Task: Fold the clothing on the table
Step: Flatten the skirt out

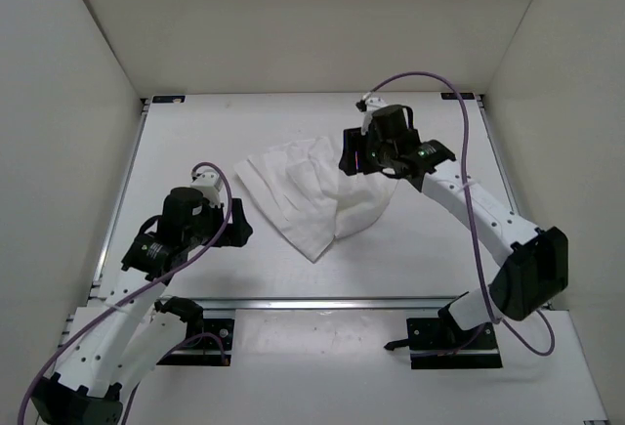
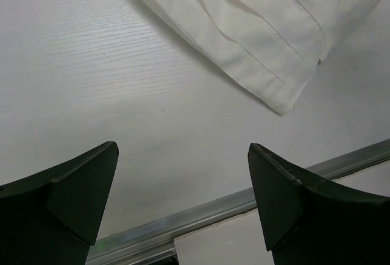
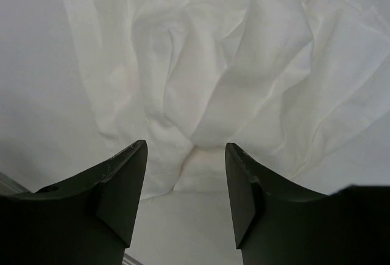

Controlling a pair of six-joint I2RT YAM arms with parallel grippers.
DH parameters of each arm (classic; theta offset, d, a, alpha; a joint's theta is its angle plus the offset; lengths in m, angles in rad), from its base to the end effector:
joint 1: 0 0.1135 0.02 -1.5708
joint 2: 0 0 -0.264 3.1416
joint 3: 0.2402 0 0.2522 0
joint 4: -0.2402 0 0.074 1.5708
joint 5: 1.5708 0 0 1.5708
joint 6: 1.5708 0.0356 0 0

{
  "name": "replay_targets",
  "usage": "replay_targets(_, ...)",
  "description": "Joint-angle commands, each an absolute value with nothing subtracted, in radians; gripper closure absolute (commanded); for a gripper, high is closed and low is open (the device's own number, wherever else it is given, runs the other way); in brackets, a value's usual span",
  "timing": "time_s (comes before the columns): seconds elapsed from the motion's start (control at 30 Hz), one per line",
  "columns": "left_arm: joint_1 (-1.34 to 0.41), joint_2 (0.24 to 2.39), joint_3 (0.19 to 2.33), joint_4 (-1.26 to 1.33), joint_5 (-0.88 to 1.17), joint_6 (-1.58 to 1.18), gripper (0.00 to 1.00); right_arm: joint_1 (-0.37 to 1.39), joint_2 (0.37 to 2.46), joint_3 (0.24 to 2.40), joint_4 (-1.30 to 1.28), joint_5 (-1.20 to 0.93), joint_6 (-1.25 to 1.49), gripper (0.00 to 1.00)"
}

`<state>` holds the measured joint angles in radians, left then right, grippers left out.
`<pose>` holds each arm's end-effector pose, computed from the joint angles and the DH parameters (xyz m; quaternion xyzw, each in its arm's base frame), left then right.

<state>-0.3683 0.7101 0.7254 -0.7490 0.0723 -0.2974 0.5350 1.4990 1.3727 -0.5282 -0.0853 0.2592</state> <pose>0.1345 -0.0547 0.2760 0.0470 0.9120 -0.1639 0.3731 0.2896 0.1752 0.3388 -0.1418 0.8850 0.2062 0.3927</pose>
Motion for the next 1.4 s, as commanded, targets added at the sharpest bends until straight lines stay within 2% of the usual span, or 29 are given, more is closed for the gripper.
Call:
replay_targets(0.0, -0.376, 0.7, 0.716, -0.733, 0.057, -0.305, 0.02, 0.584, 1.444, 1.246, -0.448, -0.077, 0.244, 0.48)
replay_targets(0.27, -0.304, 0.634, 0.709, -0.727, 0.04, -0.316, 0.02, 0.836, 1.451, 1.042, -0.292, -0.028, 0.229, 0.46)
replay_targets(0.57, -0.282, 0.591, 0.707, -0.735, -0.038, -0.356, 0.01, 1.028, 1.646, 1.042, -0.239, 0.116, 0.207, 0.47)
replay_targets(0.73, -0.281, 0.577, 0.704, -0.736, -0.049, -0.36, 0.01, 1.049, 1.72, 1.045, -0.215, 0.147, 0.19, 0.52)
replay_targets(1.03, -0.282, 0.563, 0.701, -0.736, -0.072, -0.37, 0.01, 1.054, 1.859, 1.075, -0.247, 0.129, 0.199, 0.48)
replay_targets(1.13, -0.276, 0.546, 0.704, -0.733, -0.075, -0.379, 0.01, 1.046, 1.904, 1.085, -0.259, 0.127, 0.209, 0.58)
replay_targets(1.17, -0.278, 0.543, 0.7, -0.736, -0.086, -0.379, 0.01, 1.04, 1.914, 1.088, -0.261, 0.115, 0.209, 0.72)
replay_targets(1.2, -0.276, 0.535, 0.698, -0.736, -0.089, -0.379, 0.02, 1.034, 1.917, 1.088, -0.244, 0.12, 0.213, 0.91)
replay_targets(1.23, -0.278, 0.529, 0.696, -0.738, -0.094, -0.383, 0.02, 1.029, 1.925, 1.086, -0.248, 0.098, 0.224, 1.0)
replay_targets(1.3, -0.275, 0.526, 0.701, -0.739, -0.098, -0.387, 0.01, 1.019, 1.927, 1.103, -0.232, 0.066, 0.232, 1.0)
replay_targets(1.37, -0.267, 0.52, 0.701, -0.745, -0.113, -0.393, 0.06, 0.991, 1.925, 1.135, -0.21, 0.02, 0.242, 1.0)
